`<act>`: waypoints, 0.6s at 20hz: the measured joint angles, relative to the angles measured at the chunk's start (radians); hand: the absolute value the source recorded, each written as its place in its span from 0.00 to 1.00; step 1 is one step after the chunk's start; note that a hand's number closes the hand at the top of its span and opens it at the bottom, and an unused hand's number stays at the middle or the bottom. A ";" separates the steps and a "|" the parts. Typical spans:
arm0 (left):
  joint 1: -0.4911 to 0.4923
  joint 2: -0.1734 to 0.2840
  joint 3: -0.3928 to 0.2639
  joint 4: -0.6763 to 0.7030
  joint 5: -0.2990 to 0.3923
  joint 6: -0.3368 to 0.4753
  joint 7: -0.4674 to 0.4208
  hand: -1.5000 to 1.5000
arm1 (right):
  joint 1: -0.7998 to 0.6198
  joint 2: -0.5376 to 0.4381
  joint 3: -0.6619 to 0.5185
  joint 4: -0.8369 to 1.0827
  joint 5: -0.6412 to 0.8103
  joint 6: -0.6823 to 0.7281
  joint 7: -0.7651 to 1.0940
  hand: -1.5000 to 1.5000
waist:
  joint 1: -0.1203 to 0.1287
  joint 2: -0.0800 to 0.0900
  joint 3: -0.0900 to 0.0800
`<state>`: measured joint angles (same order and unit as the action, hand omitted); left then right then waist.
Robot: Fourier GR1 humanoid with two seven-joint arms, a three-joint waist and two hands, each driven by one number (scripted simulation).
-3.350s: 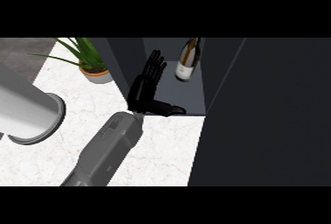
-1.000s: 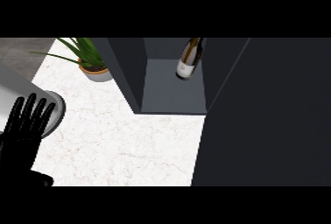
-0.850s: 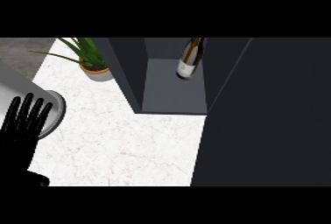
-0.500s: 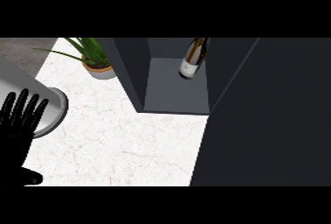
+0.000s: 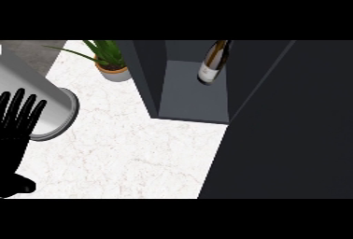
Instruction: Pick up the wine, place it into the cabinet and close the cabinet
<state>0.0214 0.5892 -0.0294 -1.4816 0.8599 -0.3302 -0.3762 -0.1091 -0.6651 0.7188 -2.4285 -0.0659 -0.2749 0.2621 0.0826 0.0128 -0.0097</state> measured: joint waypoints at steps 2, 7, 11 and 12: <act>0.000 0.012 0.008 0.006 0.007 -0.012 0.007 0.00 | -0.070 0.074 0.012 0.035 -0.019 -0.009 0.050 1.00 | 0.004 -0.001 0.000; 0.001 0.011 0.017 0.019 0.016 -0.026 0.013 0.00 | -0.315 0.314 0.022 0.176 -0.069 -0.053 0.195 1.00 | 0.002 -0.004 0.001; 0.008 0.016 0.037 0.043 0.024 -0.037 0.015 0.00 | -0.538 0.498 -0.013 0.366 -0.070 -0.086 0.297 1.00 | -0.018 -0.007 0.004; 0.019 0.012 0.038 0.041 0.018 -0.043 0.006 0.00 | -0.588 0.533 -0.032 0.426 -0.073 -0.093 0.304 1.00 | -0.019 -0.008 0.005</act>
<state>0.0403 0.6011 0.0084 -1.4408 0.8779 -0.3731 -0.3702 -0.6974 -0.1317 0.6868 -2.0029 -0.1392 -0.3680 0.5659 0.0640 0.0050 -0.0051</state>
